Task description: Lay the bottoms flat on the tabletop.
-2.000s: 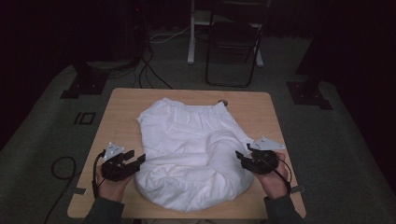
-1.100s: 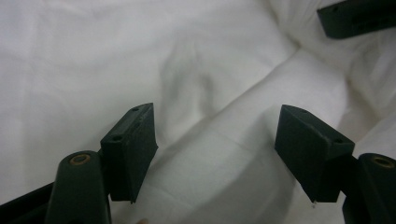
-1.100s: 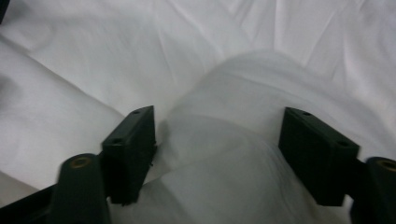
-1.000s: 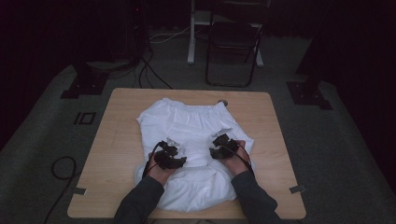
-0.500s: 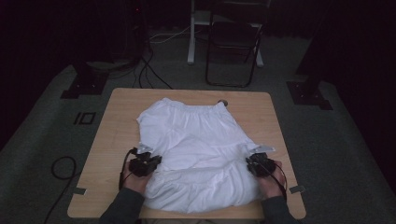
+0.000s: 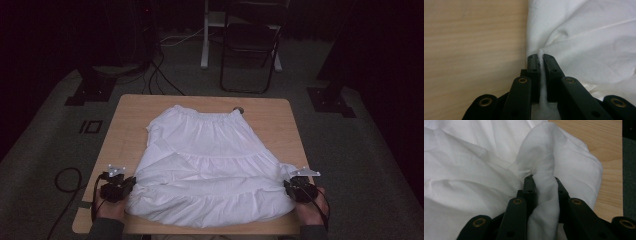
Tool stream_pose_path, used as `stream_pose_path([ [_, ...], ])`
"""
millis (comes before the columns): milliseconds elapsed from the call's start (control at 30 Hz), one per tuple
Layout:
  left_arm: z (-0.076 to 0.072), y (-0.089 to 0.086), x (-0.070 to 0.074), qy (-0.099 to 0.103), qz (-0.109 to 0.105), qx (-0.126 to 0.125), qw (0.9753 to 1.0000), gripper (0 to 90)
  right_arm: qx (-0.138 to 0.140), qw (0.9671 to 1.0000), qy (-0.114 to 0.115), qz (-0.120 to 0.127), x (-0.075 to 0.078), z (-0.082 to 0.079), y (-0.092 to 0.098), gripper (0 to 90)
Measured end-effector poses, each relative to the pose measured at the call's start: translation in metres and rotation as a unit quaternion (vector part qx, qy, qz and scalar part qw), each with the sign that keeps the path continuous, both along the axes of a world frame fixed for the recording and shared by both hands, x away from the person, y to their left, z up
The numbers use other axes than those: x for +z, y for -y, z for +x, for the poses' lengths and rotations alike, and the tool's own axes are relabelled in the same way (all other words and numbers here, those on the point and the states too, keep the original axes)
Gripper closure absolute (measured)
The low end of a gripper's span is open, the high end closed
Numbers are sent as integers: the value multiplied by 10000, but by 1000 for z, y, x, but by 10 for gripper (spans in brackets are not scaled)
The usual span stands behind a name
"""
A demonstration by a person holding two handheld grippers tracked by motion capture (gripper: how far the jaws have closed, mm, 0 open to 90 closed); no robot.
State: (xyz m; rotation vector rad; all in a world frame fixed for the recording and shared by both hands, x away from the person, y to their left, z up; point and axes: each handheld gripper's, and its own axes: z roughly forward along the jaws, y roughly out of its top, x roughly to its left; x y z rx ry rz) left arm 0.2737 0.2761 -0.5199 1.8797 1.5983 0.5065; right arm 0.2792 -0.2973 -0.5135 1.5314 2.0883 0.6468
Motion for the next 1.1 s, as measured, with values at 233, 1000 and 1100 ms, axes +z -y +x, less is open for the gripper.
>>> stream_pose_path([
  [233, 0, 14, 28, 554, -111, -398, 9976, 601, 11, 9993, 338, 164, 15, 2, -9, 570],
  [1000, 69, 167, 8, 157, 463, -2043, 9777, 434, 1079, 9919, 634, 224, 16, 15, -72, 486],
  [1100, 69, 170, -6, -33, 647, -2058, 9765, 427, 1092, 9928, 440, 206, 6, 18, -73, 480],
])
